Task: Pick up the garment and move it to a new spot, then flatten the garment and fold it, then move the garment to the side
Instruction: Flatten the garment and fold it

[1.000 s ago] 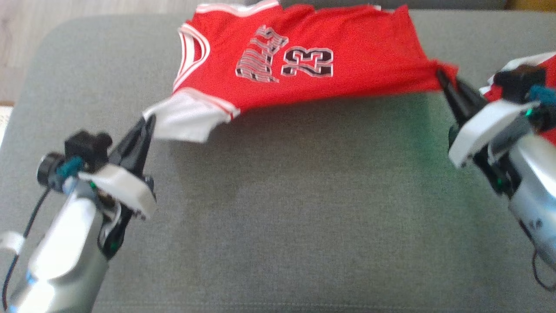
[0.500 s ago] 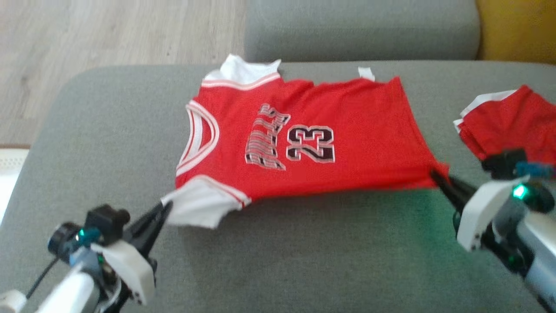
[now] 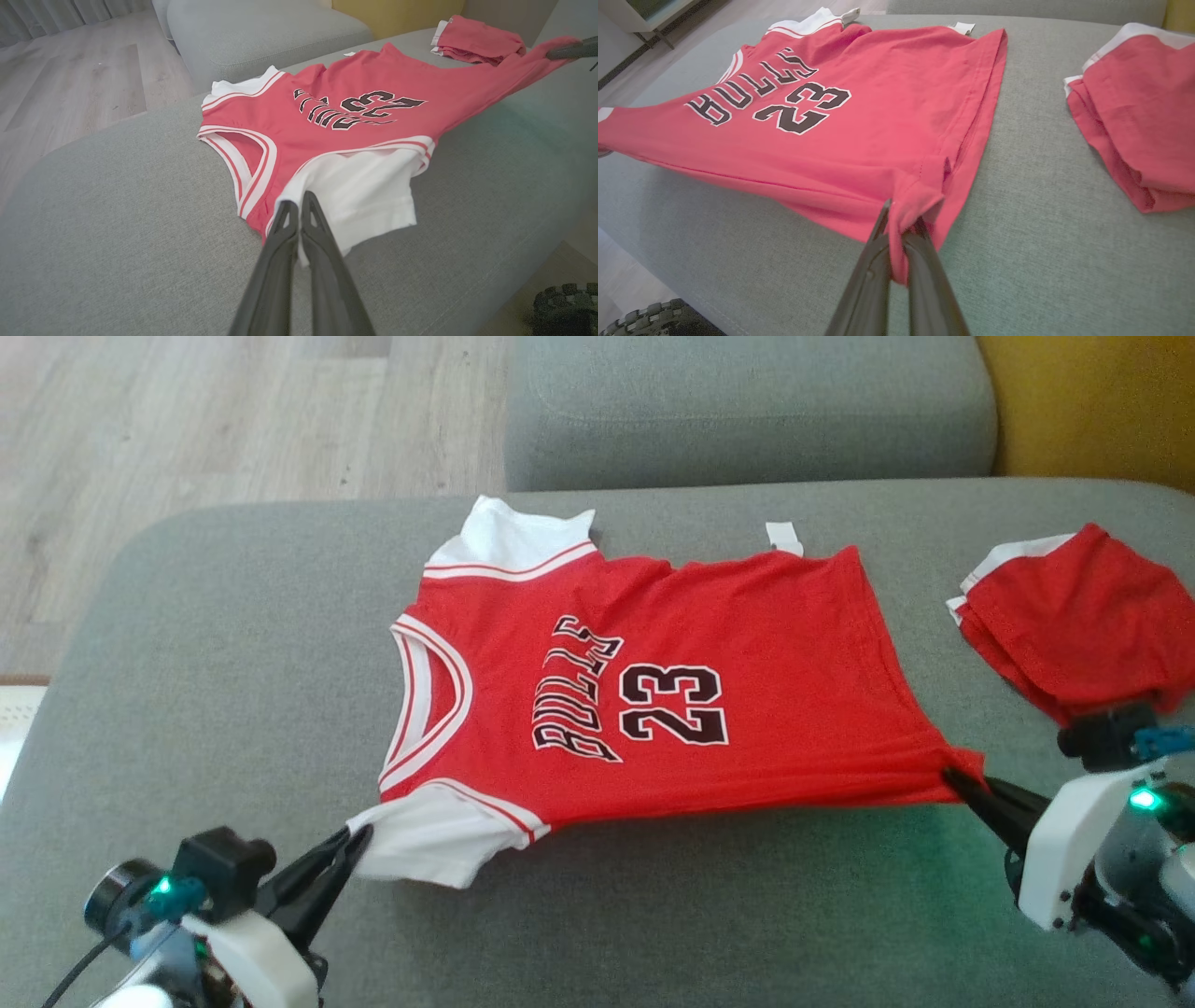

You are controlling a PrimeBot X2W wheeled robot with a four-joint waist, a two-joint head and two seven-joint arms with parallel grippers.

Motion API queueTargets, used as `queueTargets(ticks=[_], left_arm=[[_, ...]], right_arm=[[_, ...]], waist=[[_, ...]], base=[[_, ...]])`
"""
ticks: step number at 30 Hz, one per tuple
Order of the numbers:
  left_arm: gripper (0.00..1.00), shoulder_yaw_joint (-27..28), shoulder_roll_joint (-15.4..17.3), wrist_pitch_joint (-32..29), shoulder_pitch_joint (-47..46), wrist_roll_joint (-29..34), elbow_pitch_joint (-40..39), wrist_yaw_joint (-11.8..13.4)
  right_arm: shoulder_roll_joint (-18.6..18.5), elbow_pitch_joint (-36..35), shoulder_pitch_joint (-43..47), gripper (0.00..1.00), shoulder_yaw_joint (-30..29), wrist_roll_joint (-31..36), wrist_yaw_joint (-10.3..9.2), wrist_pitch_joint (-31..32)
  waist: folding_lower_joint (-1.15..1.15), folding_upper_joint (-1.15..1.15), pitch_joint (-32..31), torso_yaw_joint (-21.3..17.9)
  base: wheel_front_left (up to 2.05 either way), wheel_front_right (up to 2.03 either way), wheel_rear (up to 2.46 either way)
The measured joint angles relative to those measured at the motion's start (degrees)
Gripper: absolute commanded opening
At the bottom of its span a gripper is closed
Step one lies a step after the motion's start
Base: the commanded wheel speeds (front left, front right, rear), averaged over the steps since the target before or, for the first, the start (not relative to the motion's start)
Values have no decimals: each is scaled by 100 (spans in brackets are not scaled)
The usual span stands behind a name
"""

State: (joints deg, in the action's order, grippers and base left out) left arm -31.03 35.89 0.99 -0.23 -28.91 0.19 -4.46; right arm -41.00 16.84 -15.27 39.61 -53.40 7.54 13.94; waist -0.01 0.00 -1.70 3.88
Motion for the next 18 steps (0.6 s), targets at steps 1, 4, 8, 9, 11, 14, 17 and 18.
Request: queueTargets(ticks=[1, 4, 8, 9, 11, 14, 17, 18], left_arm=[[0, 1, 21, -37, -15, 25, -35, 0], [0, -5, 27, -122, -146, 77, -48, 1], [0, -8, 30, -186, -670, 204, 25, -9], [0, -7, 27, -196, -820, 213, 68, -10], [0, -12, 24, -199, -1092, 234, 204, -37], [0, -120, -14, -275, -1579, 315, 511, -141], [0, -232, -93, -299, -1943, 323, 797, -211], [0, -272, -115, -299, -2065, 344, 891, -218]], right_arm=[[1, -42, -1, 0, -63, 45, 0, 41], [19, -134, -46, 0, -225, 172, 0, 211], [80, -200, -269, 0, -381, 404, 0, 398], [100, -202, -338, 0, -404, 453, 0, 450], [166, -200, -469, 0, -464, 515, 0, 561], [276, -134, -694, 0, -497, 633, 0, 735], [330, -51, -873, 0, -498, 706, 0, 845], [359, -24, -934, 0, -499, 721, 0, 878]], waist=[[0, 0, 28, -9], [0, 0, 143, -34], [0, 0, 360, -71], [0, 0, 419, -78], [0, 0, 536, -91], [0, 0, 763, -105], [0, 0, 912, -109], [0, 0, 957, -112]], base=[[0, 0, 0], [0, 0, 0], [0, 0, 0], [0, 0, 0], [0, 0, 0], [0, 0, 0], [0, 0, 0], [0, 0, 0]])
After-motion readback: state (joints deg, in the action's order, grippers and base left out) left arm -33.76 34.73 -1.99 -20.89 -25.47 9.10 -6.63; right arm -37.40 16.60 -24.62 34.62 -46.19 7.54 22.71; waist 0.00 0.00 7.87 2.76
